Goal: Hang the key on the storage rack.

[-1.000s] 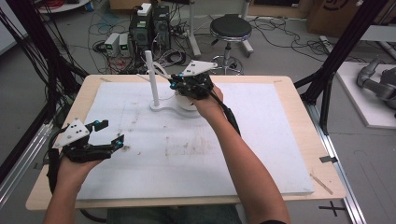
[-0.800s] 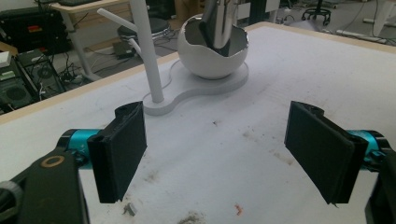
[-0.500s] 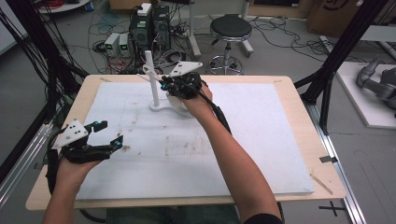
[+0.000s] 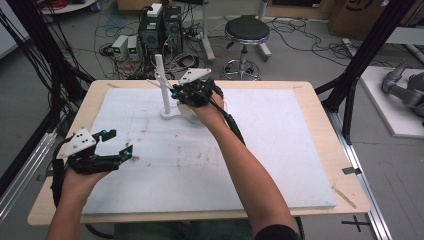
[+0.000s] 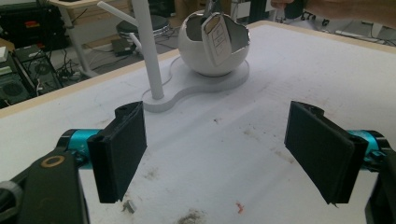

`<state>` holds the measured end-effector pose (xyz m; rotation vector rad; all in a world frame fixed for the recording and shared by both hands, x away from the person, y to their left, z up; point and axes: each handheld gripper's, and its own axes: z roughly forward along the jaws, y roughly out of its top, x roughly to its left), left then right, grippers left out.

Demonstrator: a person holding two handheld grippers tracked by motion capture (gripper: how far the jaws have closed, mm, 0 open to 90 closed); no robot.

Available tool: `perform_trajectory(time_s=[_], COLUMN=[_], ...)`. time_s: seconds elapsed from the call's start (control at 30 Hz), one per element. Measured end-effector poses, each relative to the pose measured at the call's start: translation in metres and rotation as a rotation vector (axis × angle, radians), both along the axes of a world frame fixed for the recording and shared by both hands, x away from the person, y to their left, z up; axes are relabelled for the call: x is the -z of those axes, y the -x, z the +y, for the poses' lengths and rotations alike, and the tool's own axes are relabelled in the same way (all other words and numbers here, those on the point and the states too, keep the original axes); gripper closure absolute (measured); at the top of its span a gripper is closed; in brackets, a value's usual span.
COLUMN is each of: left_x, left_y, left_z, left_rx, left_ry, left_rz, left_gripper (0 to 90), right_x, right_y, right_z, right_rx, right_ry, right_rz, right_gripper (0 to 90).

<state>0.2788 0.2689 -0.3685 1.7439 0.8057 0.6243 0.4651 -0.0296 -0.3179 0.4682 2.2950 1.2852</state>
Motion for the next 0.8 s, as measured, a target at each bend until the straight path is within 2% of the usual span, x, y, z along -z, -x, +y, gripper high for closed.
perform_trajectory(time_s=[0.07, 0.1, 0.13, 0.17, 0.3, 0.37, 0.4, 0.5, 0.63, 0.8], left_x=[0.000, 0.000, 0.000, 0.000, 0.000, 0.000, 0.000, 0.000, 0.000, -0.001], left_y=[0.000, 0.000, 0.000, 0.000, 0.000, 0.000, 0.000, -0.001, -0.003, -0.009], left_z=[0.000, 0.000, 0.000, 0.000, -0.001, -0.002, -0.002, -0.003, -0.005, -0.010], left_rx=[0.000, 0.000, 0.001, 0.000, 0.005, 0.004, 0.007, 0.007, 0.013, 0.022], left_ry=[-0.001, -0.002, -0.002, 0.000, -0.005, -0.003, -0.005, -0.005, -0.005, 0.002], left_rz=[0.001, 0.001, 0.002, 0.003, 0.001, 0.002, 0.002, -0.001, -0.002, -0.001], left_gripper=[20.9, 20.8, 20.8, 20.9, 20.8, 20.9, 20.9, 20.9, 20.9, 20.8], right_x=[0.001, 0.001, 0.001, 0.001, -0.001, -0.004, -0.005, -0.009, -0.011, -0.010], right_y=[0.000, -0.002, -0.001, 0.000, 0.003, 0.003, 0.005, 0.008, 0.011, 0.021], right_z=[0.001, 0.001, 0.001, 0.002, 0.000, -0.003, -0.005, -0.015, -0.031, -0.063], right_rx=[0.010, 0.013, 0.015, 0.020, 0.027, 0.026, 0.033, 0.043, 0.066, 0.103], right_ry=[0.003, 0.007, 0.011, 0.021, 0.020, 0.017, 0.007, -0.019, -0.023, -0.043], right_rz=[0.000, -0.020, -0.020, -0.044, -0.027, -0.043, -0.032, -0.042, -0.043, -0.056], right_gripper=[78.4, 77.8, 72.9, 66.0, 61.5, 58.9, 56.9, 54.2, 48.1, 41.9])
